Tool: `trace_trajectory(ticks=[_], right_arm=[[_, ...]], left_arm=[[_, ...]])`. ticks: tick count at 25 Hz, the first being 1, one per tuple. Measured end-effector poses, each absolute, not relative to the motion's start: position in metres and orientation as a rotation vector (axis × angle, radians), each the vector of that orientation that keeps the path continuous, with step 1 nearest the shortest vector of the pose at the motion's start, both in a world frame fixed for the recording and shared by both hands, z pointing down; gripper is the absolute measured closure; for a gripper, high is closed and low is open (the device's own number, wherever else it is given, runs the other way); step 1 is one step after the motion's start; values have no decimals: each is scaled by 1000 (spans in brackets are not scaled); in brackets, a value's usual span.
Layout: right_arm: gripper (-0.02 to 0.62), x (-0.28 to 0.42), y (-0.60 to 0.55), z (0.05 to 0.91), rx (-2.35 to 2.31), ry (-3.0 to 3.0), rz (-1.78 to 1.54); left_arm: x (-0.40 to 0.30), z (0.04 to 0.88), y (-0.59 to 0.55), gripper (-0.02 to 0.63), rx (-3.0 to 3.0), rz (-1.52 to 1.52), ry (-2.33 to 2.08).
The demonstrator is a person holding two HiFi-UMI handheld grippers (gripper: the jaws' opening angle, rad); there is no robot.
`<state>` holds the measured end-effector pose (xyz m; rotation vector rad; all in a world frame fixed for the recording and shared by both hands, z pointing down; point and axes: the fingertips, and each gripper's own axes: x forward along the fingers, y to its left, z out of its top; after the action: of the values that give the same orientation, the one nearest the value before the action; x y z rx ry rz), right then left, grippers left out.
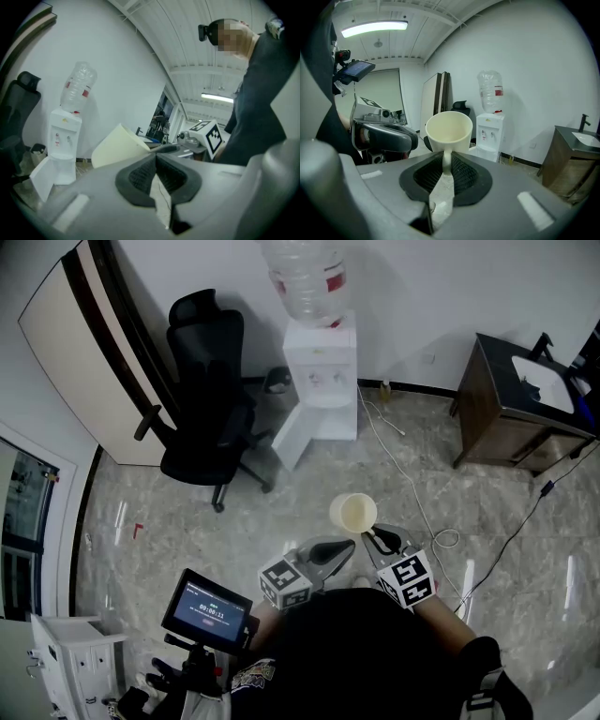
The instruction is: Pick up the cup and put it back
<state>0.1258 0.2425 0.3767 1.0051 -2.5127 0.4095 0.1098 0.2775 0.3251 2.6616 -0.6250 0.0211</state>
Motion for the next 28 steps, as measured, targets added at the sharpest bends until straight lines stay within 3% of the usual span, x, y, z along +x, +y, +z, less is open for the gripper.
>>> trace_trajectory(ticks=[28], right_arm=[[540, 143, 264, 380, 1092, -2496, 450]], left_arm=[[102, 331, 294, 603, 2585, 0, -651]])
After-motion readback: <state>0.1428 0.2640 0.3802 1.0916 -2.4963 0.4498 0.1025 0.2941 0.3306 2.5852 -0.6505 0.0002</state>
